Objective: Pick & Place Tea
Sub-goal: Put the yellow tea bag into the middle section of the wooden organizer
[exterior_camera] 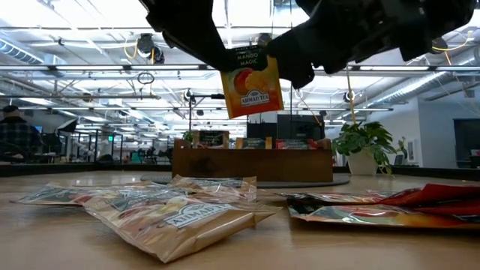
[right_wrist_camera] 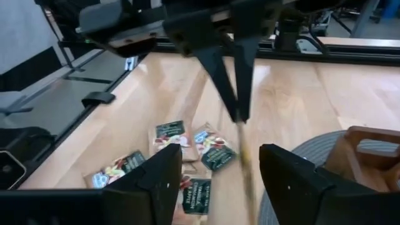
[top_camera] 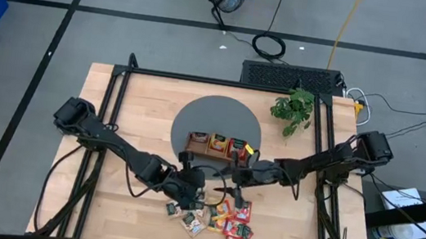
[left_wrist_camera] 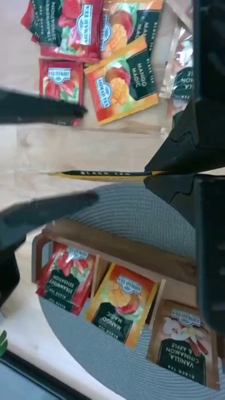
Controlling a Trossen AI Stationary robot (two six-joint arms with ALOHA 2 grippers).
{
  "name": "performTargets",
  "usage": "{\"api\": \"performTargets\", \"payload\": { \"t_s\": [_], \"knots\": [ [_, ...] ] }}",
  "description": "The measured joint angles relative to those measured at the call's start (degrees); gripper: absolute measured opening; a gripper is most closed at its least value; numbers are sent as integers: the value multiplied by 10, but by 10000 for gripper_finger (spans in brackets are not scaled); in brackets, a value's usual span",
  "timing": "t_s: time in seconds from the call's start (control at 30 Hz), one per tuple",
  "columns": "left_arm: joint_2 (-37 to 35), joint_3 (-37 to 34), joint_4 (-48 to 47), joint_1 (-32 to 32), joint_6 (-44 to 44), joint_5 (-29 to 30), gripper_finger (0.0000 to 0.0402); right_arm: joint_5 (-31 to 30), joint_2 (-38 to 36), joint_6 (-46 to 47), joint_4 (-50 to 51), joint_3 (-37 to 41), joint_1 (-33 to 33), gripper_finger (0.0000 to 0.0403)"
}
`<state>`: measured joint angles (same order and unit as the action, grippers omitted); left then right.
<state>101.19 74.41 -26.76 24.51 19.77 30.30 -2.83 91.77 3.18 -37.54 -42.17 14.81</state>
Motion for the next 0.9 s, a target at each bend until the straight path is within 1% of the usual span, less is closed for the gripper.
{"api": "performTargets", "payload": {
  "t_s": [0.17, 0.3, 0.43, 0.67, 0.7, 0.9],
  "knots": [
    [3, 0, 0, 0, 5, 1, 1, -2, 0, -2, -4, 0, -1, 183],
    [9, 0, 1, -1, 5, 3, 1, -3, 0, -14, -2, 0, 0, 159],
    [17, 0, 5, -7, 3, 2, 2, -1, 4, -19, 0, 0, 0, 117],
    [23, 0, 12, -13, 0, -4, 2, -1, 32, -24, -14, 0, -2, 18],
    [23, 0, 13, -13, 0, -3, 2, -1, 35, -28, -17, 0, -3, 9],
    [23, 0, 12, -12, -1, -4, 5, -3, 35, -38, -21, 0, -5, 2]
  ]
}}
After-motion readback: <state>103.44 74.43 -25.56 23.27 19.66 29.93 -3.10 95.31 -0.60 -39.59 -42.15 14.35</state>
